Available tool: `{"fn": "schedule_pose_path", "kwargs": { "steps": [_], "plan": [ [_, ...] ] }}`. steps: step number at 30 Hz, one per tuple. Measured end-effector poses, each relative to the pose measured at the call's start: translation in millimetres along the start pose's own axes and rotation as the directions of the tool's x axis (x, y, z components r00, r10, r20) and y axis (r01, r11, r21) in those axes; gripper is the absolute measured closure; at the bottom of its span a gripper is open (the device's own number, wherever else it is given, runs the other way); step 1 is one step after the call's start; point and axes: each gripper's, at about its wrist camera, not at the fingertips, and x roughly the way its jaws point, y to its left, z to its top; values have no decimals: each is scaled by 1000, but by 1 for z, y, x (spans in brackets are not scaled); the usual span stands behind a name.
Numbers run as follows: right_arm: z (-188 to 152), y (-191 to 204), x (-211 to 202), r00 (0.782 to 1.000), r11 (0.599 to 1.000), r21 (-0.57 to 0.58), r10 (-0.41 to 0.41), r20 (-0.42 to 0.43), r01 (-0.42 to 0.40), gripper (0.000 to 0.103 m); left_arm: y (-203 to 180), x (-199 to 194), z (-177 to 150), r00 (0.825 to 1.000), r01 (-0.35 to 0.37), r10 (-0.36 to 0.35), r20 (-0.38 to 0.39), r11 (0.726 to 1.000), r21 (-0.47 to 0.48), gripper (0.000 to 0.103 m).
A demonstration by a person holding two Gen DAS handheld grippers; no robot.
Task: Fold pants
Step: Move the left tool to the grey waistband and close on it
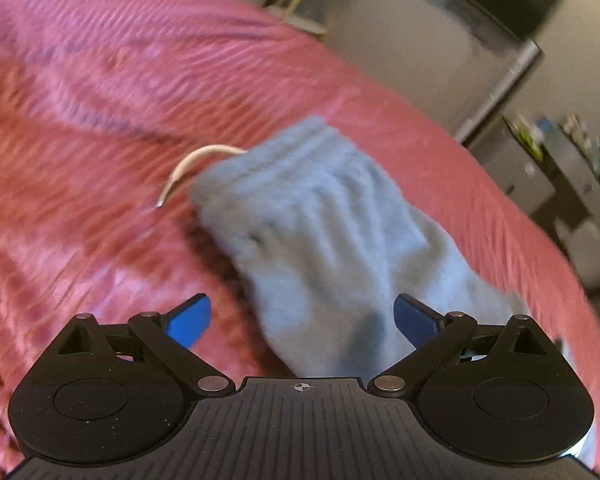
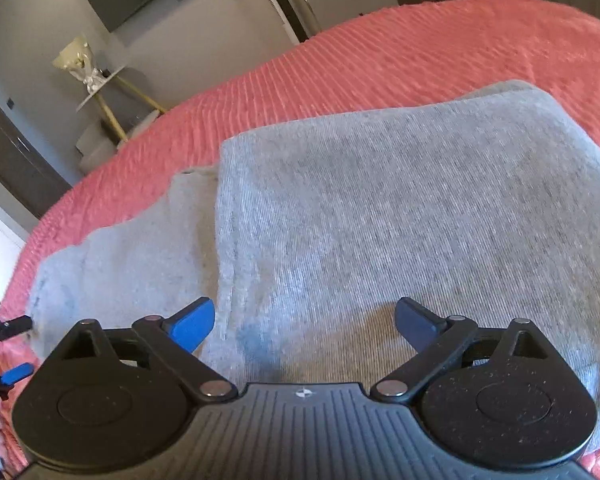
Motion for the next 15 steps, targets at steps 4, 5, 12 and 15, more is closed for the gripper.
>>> {"fn": "schedule_pose_path", "kwargs": {
  "steps": [4,5,12,15],
  "plan": [
    [0,6,3,1000,999,-25,-27,-3,27,6,18,16,10,997,71,-72,-3,994,-80,4],
    [0,6,3,1000,999,-22,-26,-1,26,6,21,19,10,996,90,-91,-4,991,-96,6],
    [-4,3,3,1000,1000,-10,-19,7,19,6,30,22,14,990,142,-138,32,979,-147,23],
    [-4,3,5,1000,1000,-10,-22,12,22,6,34,24,18,989,146,-143,30,975,-170,35]
  ]
}}
